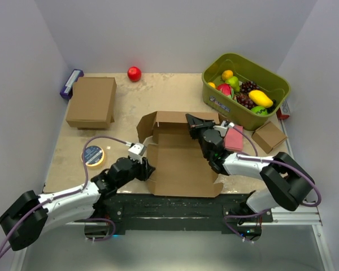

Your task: Fold the paper box

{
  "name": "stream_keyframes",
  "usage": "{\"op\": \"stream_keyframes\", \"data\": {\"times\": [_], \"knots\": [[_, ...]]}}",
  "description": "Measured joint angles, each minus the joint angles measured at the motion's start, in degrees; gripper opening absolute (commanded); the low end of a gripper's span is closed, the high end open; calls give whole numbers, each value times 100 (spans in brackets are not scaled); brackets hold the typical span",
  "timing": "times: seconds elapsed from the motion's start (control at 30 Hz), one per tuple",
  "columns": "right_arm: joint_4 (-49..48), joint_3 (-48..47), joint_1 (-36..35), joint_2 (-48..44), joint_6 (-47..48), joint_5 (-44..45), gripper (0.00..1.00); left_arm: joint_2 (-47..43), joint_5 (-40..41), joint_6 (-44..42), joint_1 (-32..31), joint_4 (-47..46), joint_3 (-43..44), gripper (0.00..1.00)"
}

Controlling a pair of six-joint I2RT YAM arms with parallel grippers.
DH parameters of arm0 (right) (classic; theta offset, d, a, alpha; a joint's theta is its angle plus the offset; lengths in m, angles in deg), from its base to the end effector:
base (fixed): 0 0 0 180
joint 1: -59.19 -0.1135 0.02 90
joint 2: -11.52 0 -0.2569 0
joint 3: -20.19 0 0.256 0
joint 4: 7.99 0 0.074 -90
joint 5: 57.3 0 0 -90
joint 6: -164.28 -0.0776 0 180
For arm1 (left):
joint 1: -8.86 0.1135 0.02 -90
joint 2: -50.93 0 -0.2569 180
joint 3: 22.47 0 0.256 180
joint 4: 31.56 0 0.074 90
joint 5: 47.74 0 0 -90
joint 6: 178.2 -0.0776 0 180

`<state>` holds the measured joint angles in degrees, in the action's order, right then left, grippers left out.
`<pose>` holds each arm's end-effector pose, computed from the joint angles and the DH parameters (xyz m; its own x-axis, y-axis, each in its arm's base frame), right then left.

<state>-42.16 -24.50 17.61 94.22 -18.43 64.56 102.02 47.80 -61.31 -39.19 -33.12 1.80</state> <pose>0.2730 0.1875 0.2013 -0.1672 0.9859 0.0119 0.0581 -0.0022 0.9983 0.1552 -0.1615 0.1334 -0.5628 -0.0472 -0.8252 0.4791 0.7949 -0.3723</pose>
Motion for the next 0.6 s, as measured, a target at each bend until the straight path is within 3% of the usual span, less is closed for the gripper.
{"op": "stream_keyframes", "data": {"times": [0.47, 0.6], "knots": [[136, 48, 0, -208, 46, 26, 7, 474, 267, 776, -2, -846, -728, 36], [212, 140, 0, -328, 48, 50, 8, 503, 297, 866, -2, -907, -723, 49]]}}
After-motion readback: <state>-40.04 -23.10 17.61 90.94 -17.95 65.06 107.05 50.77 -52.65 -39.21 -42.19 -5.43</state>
